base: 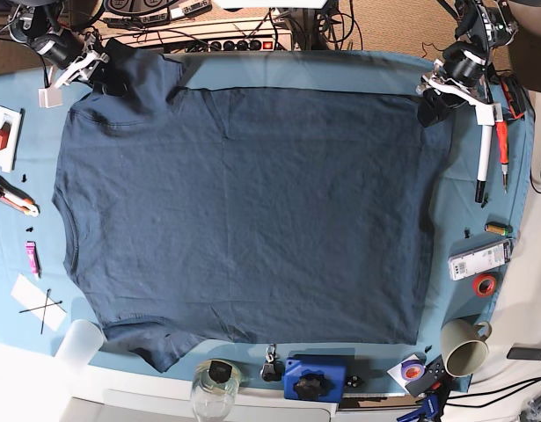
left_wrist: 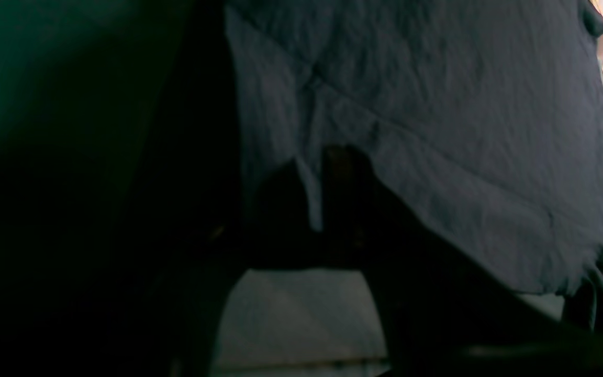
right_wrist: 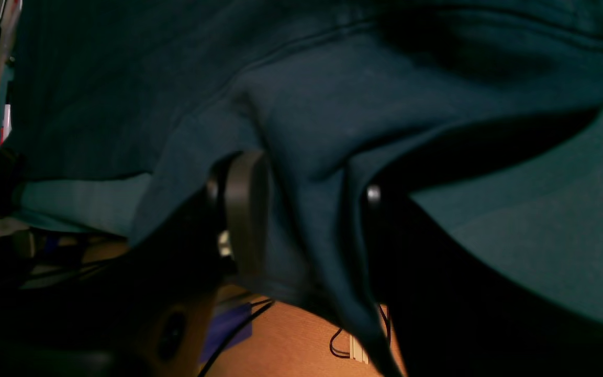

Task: Fold the T-shirt properly
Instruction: 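Grasp the shoulder corners of the shirt with both grippers, then lift the shoulder edge with both grippers and pull it taut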

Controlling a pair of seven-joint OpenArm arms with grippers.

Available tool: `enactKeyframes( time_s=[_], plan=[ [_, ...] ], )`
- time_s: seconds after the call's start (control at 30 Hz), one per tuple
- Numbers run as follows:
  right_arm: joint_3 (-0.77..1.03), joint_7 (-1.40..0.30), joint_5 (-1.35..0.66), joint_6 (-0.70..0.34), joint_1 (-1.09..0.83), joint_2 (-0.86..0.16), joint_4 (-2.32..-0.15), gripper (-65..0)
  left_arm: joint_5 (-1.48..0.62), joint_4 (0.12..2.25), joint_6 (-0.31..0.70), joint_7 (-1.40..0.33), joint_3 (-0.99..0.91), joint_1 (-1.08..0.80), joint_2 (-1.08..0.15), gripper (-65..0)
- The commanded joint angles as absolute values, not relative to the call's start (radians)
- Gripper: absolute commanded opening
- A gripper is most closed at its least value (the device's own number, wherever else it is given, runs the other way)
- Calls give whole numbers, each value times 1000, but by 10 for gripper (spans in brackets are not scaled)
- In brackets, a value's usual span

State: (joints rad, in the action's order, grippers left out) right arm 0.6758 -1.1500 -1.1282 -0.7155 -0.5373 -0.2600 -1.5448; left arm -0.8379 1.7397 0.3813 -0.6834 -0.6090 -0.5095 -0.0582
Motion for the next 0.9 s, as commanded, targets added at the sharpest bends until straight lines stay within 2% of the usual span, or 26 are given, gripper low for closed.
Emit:
enactKeyframes(
  time_s=[0.0,0.07,0.1,0.3,0.6,0.87],
  plan=[
    [673,-1219,-1045,-698,-551,-263,-1542,-505,-830,1747,374,-691,-611,-515,-64,-521],
    [674,-1219,-1046,-698,-551,-263,-1542,-620,-830,1747,374,-691,-611,-515,-64,-613],
    [676,-1219,-1046,-698,-551,-263,-1542,-650,-830,1747,374,-691,-611,-515,-64,-650],
    [677,-1225,-1067,-698,-552,-263,-1549,-650,-830,1752,424,-728,-611,-516,-64,-650],
    [818,-1319,-1218,-698,-619,-265,-1627,-650,-830,1815,400,-791,-651,-541,-64,-650],
    [856,-1360,-1303,-698,-698,-266,-1629,-650,-831,1882,400,-812,-658,-649,-64,-650]
  ],
)
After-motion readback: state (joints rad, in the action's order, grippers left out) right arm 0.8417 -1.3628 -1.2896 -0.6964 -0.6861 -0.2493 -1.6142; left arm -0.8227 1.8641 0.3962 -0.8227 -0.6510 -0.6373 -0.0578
